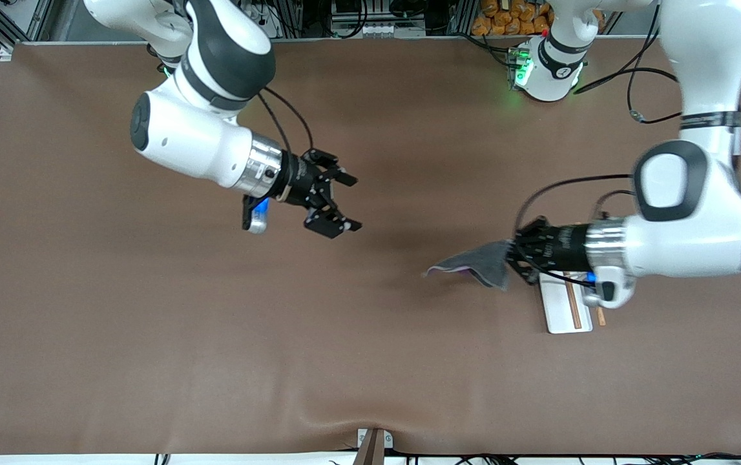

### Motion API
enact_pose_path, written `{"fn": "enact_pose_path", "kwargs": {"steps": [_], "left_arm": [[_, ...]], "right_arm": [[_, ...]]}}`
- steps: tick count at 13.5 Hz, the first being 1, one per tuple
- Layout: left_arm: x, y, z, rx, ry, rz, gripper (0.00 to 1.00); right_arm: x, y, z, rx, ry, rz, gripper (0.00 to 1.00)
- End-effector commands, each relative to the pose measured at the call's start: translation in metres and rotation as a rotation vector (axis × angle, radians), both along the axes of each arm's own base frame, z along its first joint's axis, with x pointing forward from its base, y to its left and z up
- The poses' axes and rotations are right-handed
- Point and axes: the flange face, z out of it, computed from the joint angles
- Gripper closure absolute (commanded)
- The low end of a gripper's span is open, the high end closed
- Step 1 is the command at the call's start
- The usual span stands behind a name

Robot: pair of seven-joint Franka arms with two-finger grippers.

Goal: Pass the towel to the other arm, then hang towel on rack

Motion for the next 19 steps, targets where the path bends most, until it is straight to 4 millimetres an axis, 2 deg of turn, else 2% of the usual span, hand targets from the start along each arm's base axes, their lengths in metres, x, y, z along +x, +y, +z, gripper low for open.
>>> {"fn": "enact_pose_path", "kwargs": {"steps": [1,4,5,7,9,10,13,16,19], "left_arm": [[0.000,0.032,0.001,0.044,-0.081,-0.118,1.00],[-0.001,0.047,-0.010,0.182,-0.159,-0.281,1.00],[-0.001,0.053,-0.013,0.218,-0.186,-0.339,1.00],[0.001,0.074,-0.016,0.235,-0.242,-0.430,1.00],[0.004,0.095,-0.020,0.222,-0.276,-0.472,1.00],[0.004,0.096,-0.020,0.217,-0.287,-0.489,1.00],[0.004,0.085,-0.007,0.241,-0.314,-0.525,1.00],[0.002,0.074,-0.007,0.257,-0.314,-0.550,1.00],[-0.001,0.050,-0.007,0.253,-0.312,-0.571,1.00]], "right_arm": [[0.011,-0.033,-0.009,-0.109,0.006,0.079,0.00],[0.021,-0.089,-0.019,-0.156,0.023,0.241,0.00],[0.025,-0.115,-0.022,-0.177,0.028,0.294,0.00],[0.032,-0.160,-0.025,-0.212,0.009,0.386,0.00],[0.034,-0.190,-0.024,-0.238,-0.034,0.488,0.00],[0.035,-0.205,-0.024,-0.263,-0.052,0.531,0.00],[0.036,-0.253,-0.013,-0.385,-0.146,0.725,0.00],[0.033,-0.289,0.015,-0.489,-0.258,0.923,0.00],[0.027,-0.335,0.044,-0.507,-0.372,1.100,0.00]]}}
